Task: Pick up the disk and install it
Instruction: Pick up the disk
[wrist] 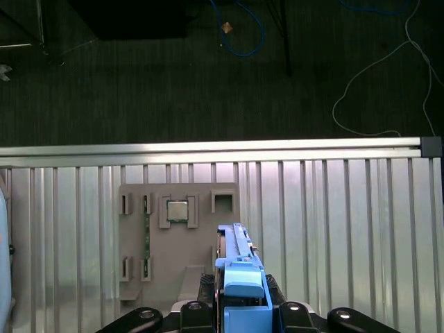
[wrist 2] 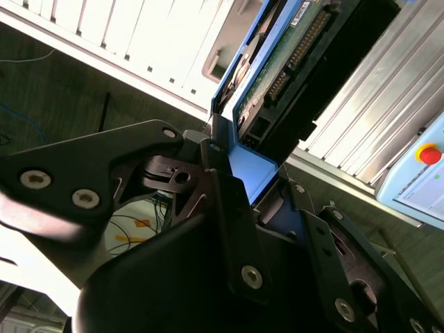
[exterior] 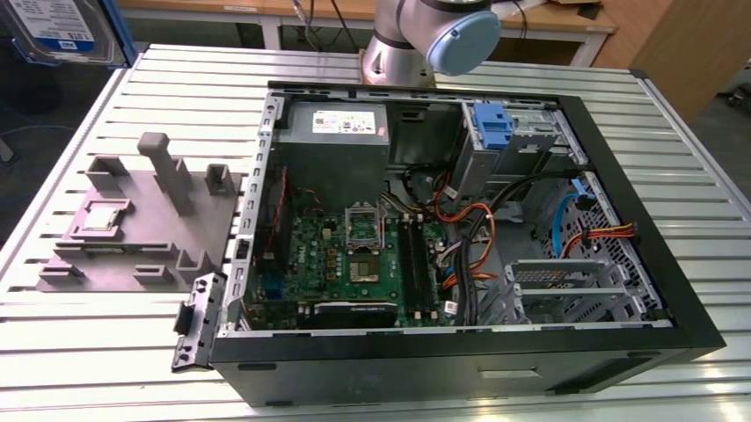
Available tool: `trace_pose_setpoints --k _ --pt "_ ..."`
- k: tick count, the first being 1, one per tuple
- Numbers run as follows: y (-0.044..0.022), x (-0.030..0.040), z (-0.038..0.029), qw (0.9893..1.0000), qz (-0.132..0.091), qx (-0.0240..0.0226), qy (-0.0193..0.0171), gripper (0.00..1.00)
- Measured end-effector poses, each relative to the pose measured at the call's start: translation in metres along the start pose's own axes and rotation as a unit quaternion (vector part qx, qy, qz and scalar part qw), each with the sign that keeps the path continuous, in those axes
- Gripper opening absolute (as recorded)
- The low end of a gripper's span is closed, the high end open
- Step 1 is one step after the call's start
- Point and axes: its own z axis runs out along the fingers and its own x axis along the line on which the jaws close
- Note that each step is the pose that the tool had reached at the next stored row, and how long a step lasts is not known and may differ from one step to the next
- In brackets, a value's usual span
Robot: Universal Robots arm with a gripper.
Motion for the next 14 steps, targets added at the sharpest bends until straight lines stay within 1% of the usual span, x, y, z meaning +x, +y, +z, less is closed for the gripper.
trace_pose_setpoints --k 14 --pt "-0.0034 -0.0001 0.0000 1.0000 0.000 0.0000 0.0000 0.37"
